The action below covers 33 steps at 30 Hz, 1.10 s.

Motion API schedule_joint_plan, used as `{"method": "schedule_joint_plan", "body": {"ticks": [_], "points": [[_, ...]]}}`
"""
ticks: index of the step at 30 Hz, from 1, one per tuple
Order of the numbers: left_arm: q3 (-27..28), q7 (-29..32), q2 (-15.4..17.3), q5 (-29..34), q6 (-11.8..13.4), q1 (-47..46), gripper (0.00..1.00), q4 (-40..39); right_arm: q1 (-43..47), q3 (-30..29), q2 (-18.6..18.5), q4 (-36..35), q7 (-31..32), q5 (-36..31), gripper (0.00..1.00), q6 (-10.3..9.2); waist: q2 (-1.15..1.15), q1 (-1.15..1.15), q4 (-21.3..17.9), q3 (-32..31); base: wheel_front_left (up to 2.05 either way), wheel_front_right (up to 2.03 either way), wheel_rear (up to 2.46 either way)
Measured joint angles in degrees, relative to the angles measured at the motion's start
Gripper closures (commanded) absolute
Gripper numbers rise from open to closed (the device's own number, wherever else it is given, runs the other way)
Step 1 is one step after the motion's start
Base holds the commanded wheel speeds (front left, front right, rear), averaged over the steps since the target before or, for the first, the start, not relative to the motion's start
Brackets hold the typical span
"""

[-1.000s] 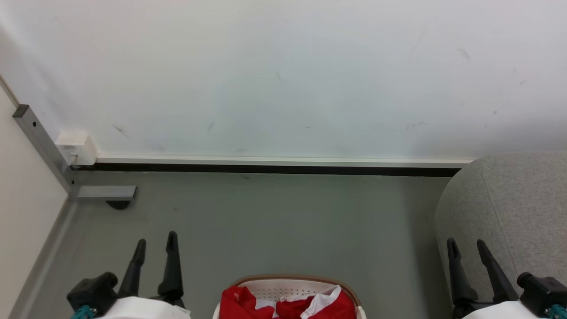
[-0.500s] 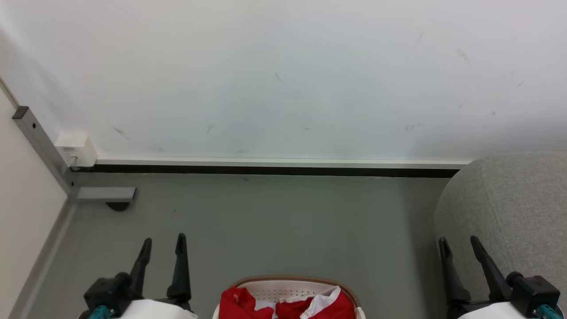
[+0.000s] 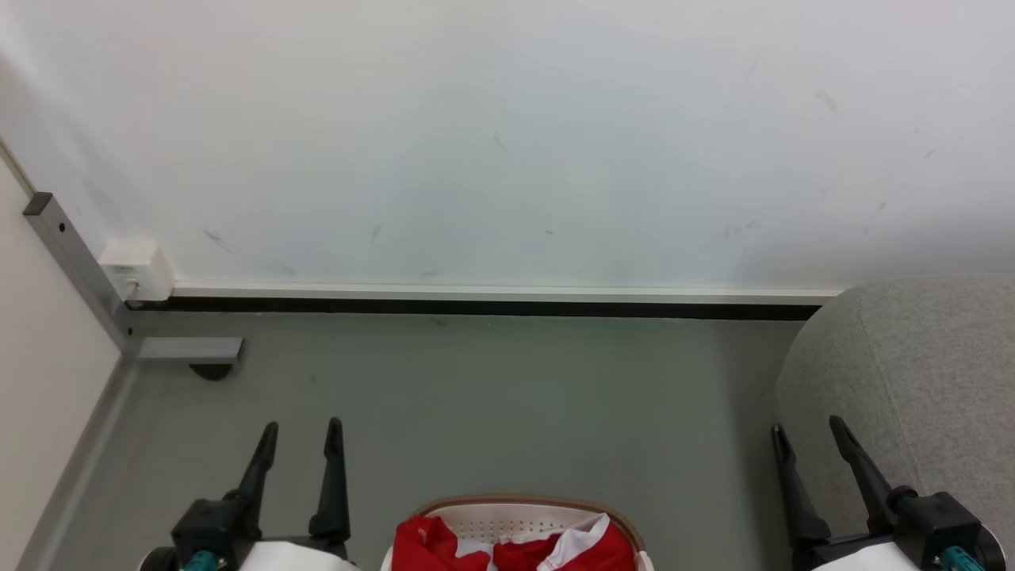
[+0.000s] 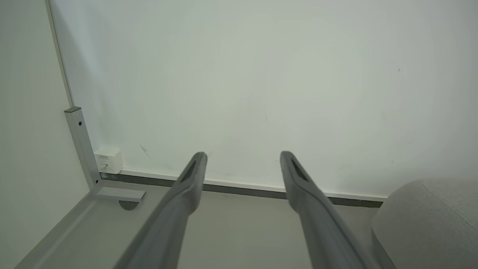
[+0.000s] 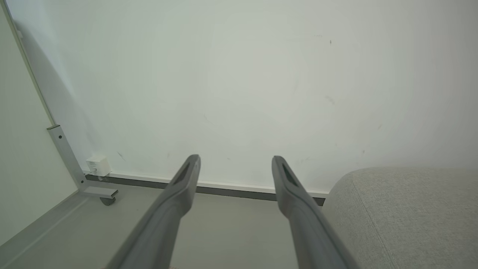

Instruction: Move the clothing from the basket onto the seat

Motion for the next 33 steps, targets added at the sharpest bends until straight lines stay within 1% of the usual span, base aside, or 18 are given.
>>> {"method": "schedule_joint_plan", "body": {"ticks": [11, 24, 33], "points": [[-0.5, -1.1, 0.1, 3.4, 0.4, 0.1, 0.00, 0.0, -0.2, 0.5, 0.0, 0.1, -1.1, -2.9, 0.00, 0.00, 0.00, 0.00, -0.3, -0.1, 0.00, 0.00, 0.00], [-0.1, -1.1, 0.1, 3.4, 0.4, 0.1, 0.00, 0.1, -0.4, 0.6, 0.0, 0.1, -1.2, -2.8, 0.00, 0.00, 0.00, 0.00, -1.1, -0.3, 0.00, 0.00, 0.00], [-0.1, -1.1, 0.1, 2.7, 0.4, 0.1, 0.00, 0.1, -0.8, 1.3, -0.6, -0.6, -1.2, -2.4, 0.00, 0.00, 0.00, 0.00, -3.4, 0.7, 0.00, 0.00, 0.00]]}}
